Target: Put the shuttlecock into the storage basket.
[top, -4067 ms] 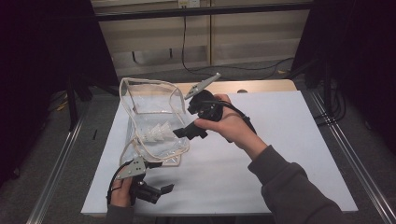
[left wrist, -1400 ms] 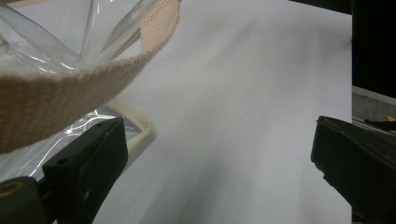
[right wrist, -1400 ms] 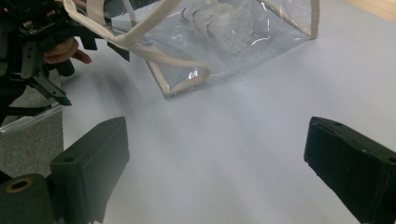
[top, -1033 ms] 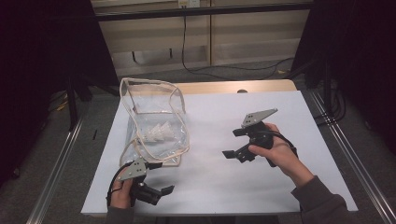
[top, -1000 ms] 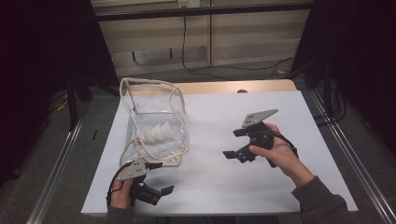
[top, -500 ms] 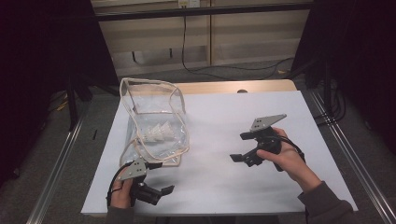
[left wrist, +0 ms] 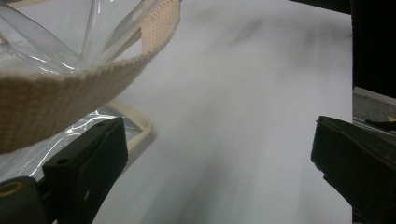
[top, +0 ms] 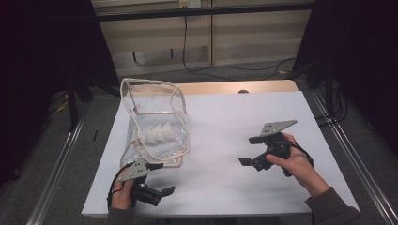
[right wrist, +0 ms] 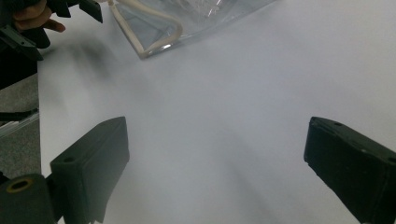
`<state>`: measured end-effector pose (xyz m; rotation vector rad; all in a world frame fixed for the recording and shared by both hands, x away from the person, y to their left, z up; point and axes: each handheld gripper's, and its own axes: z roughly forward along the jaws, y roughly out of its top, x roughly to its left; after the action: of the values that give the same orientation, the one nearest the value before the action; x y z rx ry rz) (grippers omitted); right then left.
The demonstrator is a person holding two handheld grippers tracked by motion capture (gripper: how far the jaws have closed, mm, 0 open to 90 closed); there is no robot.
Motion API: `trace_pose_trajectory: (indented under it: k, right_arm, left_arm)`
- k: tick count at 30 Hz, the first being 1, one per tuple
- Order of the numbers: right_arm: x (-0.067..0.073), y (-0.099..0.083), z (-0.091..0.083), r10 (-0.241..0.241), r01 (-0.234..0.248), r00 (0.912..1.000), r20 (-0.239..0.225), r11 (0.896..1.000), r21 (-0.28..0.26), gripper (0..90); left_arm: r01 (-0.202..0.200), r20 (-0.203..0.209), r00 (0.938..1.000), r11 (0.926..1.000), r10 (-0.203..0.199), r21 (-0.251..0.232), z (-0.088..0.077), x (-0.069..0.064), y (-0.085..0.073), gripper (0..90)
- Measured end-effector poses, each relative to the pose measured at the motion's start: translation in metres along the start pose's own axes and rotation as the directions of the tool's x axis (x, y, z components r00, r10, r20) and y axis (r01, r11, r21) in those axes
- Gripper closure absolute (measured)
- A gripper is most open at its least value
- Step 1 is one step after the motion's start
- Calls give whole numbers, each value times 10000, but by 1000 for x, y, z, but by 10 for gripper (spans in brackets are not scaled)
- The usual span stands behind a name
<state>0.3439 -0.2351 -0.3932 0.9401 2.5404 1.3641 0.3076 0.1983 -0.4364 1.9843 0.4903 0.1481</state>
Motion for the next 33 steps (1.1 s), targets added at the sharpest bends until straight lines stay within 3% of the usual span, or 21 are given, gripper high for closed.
trace_pose_trajectory:
  k: [33]
  right_arm:
    - [-4, -39, -11, 196, -193, 9997, 150, 9997, -170, 64]
  left_arm:
    - [-91, -23, 10000, 9999, 91, 94, 0, 0, 0, 39]
